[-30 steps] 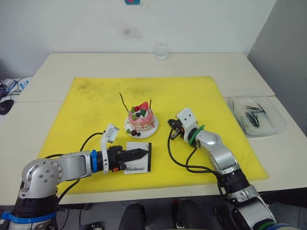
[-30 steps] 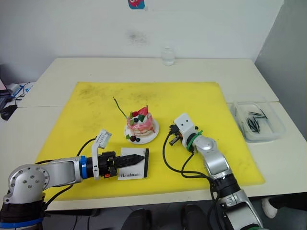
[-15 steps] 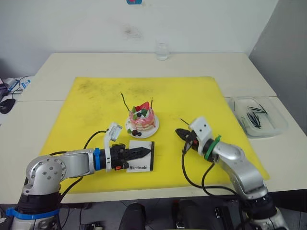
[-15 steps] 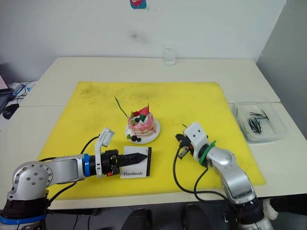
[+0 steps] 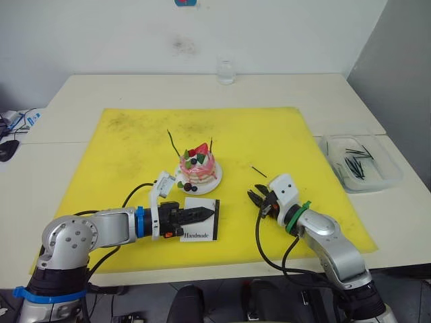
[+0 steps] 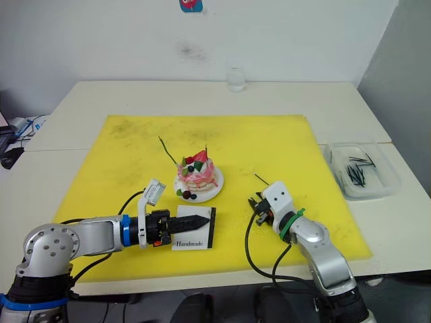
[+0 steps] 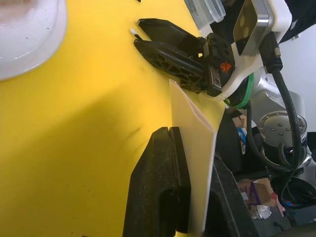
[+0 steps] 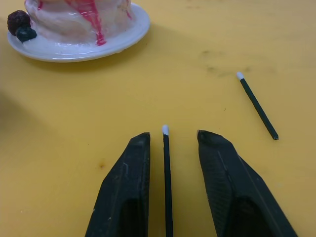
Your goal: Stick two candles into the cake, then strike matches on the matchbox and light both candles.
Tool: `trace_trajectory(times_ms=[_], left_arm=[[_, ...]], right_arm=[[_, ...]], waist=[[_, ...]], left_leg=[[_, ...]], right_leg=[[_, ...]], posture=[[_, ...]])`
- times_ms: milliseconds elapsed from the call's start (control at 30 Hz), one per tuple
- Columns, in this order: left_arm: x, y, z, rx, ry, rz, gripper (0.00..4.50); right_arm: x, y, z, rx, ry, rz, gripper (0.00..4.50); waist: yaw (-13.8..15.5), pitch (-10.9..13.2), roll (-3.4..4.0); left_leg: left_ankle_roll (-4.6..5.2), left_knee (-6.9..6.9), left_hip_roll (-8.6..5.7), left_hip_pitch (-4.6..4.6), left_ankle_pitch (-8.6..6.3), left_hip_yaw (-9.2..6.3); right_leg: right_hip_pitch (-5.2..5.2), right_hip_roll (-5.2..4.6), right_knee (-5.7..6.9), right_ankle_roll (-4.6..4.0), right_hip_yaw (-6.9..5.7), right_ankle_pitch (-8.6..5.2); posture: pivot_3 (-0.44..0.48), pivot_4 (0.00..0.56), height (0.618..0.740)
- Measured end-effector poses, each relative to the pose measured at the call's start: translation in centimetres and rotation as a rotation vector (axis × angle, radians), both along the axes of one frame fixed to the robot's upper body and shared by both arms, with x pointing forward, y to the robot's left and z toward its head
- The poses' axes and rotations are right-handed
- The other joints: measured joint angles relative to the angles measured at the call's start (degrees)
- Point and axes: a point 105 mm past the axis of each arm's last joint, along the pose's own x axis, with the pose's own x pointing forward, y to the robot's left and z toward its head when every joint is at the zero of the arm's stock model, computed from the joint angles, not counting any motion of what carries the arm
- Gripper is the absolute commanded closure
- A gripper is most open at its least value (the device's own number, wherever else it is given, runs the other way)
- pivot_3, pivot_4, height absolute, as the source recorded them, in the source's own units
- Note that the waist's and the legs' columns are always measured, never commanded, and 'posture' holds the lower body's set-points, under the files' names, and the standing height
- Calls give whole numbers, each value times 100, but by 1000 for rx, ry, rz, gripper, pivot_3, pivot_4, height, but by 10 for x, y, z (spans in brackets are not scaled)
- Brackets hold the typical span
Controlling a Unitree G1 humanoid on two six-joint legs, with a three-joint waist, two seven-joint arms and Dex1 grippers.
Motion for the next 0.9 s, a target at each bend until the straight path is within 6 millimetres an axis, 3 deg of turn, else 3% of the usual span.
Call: trace_trajectory(times_ms=[333, 533, 900], left_arm=[[0, 0, 0, 1, 0, 0, 4500], [0, 0, 0, 1, 0, 0, 4500], [1, 0, -1, 1, -3, 4, 4500]], right_arm=[[-1, 0, -1, 8, 3, -15, 3155], [-3, 1, -2, 19, 10, -21, 4475], [-5, 1, -1, 27, 19, -23, 4475]], waist=[[1, 0, 0], [1, 0, -1], [4, -1, -1]], left_leg=[[0, 0, 0, 0, 0, 1], [0, 0, 0, 0, 0, 1], [0, 1, 1, 0, 0, 0]], right_leg=[[0, 0, 0, 0, 1, 0], [1, 0, 0, 0, 1, 0], [1, 0, 0, 0, 1, 0]], posture=[[0, 150, 740], [0, 150, 740], [0, 150, 740]])
